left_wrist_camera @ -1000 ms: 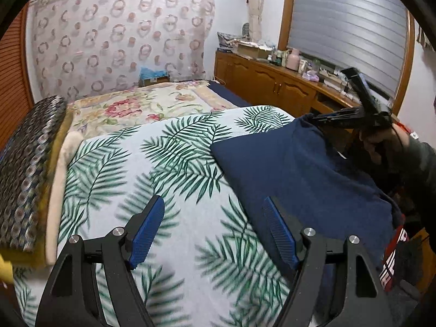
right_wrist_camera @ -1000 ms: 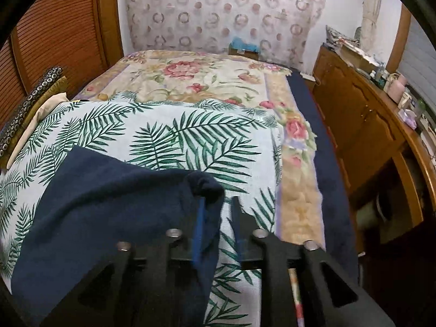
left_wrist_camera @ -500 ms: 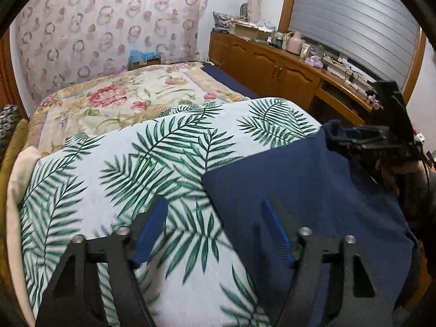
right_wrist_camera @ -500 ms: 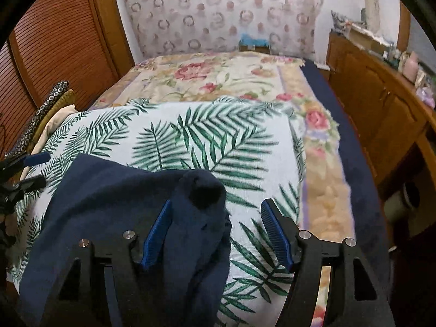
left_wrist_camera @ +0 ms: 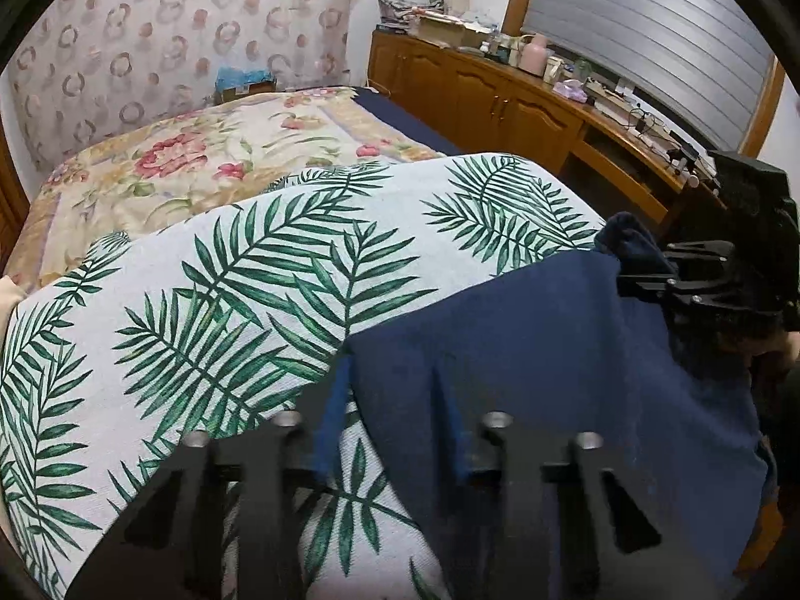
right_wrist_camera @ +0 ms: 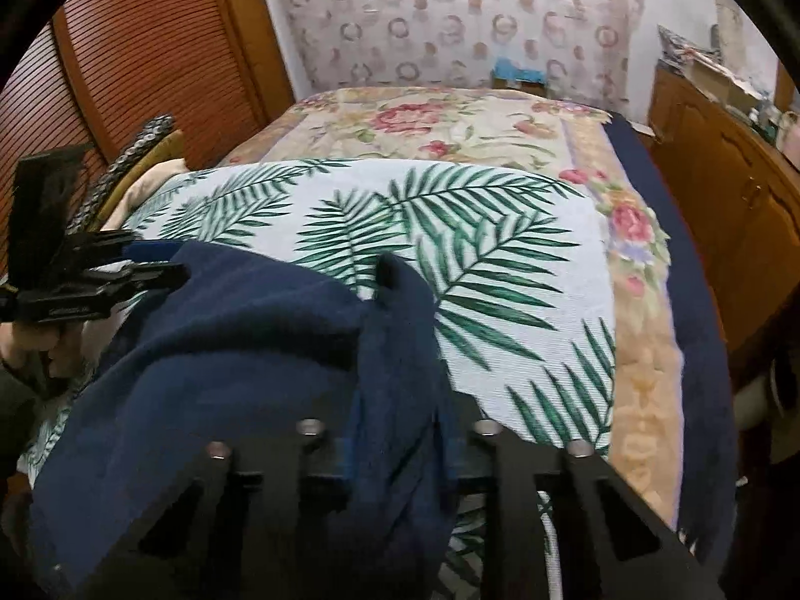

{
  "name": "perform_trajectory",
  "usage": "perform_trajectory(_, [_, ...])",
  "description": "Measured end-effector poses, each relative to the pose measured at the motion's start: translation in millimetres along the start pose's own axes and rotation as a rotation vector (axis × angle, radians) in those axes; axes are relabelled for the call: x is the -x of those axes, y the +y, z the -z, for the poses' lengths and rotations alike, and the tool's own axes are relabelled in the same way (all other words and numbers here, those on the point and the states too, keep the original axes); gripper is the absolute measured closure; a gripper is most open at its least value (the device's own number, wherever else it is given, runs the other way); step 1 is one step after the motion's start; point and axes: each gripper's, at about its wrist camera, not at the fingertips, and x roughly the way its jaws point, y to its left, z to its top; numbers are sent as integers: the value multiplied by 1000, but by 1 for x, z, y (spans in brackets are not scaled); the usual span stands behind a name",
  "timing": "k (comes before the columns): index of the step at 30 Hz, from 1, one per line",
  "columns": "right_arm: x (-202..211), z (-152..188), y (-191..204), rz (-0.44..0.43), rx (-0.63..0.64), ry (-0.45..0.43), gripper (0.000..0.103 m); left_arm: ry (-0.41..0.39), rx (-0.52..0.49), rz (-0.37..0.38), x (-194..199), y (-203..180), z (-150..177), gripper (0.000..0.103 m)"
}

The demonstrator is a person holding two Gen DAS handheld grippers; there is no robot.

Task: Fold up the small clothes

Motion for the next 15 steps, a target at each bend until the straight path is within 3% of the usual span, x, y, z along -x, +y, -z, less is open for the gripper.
perform_trajectory(1, [2, 1, 2, -1, 14, -3, 87, -2, -3, 3, 1, -1, -1, 89])
perform_trajectory(2, [8, 0, 5, 2, 24, -14, 87, -6, -4, 14, 6, -2, -1, 95])
perform_trajectory(5, [38, -1, 15, 0, 44, -93, 88, -52, -10, 45, 27, -9, -4, 97])
perform_trajectory(8, [79, -5, 33, 11, 74, -182, 89, -150, -25, 66, 74, -24, -7, 97])
perform_trajectory(15, [198, -12, 85, 32, 173, -393, 89, -450, -81, 83, 239, -60, -2, 98])
